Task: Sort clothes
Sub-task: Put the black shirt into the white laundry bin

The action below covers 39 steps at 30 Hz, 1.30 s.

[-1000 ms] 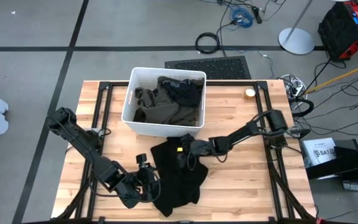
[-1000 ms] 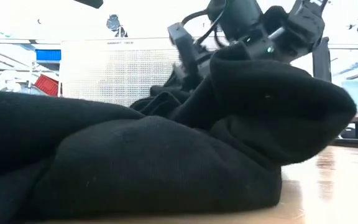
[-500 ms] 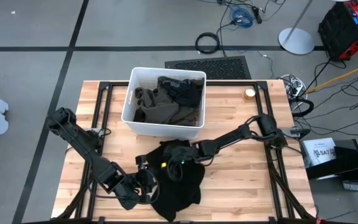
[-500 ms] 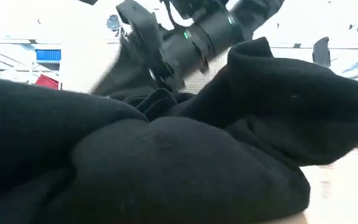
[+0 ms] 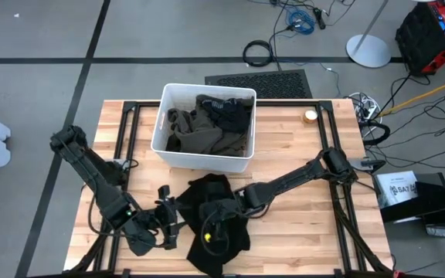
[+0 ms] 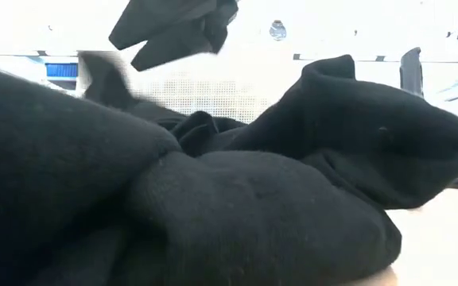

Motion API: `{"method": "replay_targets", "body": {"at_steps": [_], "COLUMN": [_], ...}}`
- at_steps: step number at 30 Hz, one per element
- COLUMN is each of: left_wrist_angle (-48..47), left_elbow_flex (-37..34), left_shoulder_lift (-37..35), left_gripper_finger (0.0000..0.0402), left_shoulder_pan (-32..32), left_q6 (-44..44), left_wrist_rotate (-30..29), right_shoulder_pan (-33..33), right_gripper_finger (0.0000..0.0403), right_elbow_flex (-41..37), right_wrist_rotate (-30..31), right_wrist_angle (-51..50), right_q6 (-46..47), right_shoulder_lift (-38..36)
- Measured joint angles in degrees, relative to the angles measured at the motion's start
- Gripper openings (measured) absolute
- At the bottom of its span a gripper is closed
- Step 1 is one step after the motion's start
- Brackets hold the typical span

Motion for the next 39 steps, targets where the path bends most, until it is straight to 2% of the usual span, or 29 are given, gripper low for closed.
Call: {"method": "replay_targets", "body": {"at_steps": [4,9,12,16,19,25,30,39], "left_wrist_angle": [-0.05,-1.21,-7.35,-21.75,-26.02,-20.92,-15.90,-6.41], "left_elbow_flex": [0.00,0.00,0.00,-0.04,-0.86,-6.13,-10.97,-15.62], "left_shoulder_lift": [-0.03,-0.03,-0.03,-0.03,-0.03,-0.03,-0.02,-7.13], "left_gripper_finger": [0.0196,0.0196,0.0196,0.0192,0.0181,0.0167,0.0166,0.0166], "left_shoulder_pan": [-0.44,-0.40,-0.37,-0.13,-0.10,0.88,2.79,14.23], "left_q6": [0.25,-1.71,-11.99,-28.33,-34.71,-36.20,-35.92,-19.09], "left_wrist_rotate": [-1.16,-1.34,-1.48,-1.38,-1.34,3.15,4.83,13.49], "right_shoulder_pan": [1.42,1.94,2.41,3.61,4.84,8.68,11.58,17.39], "right_gripper_finger": [0.0252,0.0247,0.0243,0.0240,0.0240,0.0240,0.0240,0.0240], "right_elbow_flex": [0.82,0.88,0.91,0.94,0.91,0.89,0.89,0.89], "right_wrist_rotate": [2.13,2.33,4.81,7.82,8.18,9.40,15.76,29.39], "right_wrist_angle": [-0.77,-2.19,-6.49,-15.92,-20.31,-29.70,-35.66,-44.74], "right_q6": [-6.69,-6.74,-4.27,2.28,6.74,11.83,16.51,24.67], "right_shoulder_lift": [0.00,-0.87,-4.11,-8.39,-10.90,-13.45,-16.51,-22.94]}}
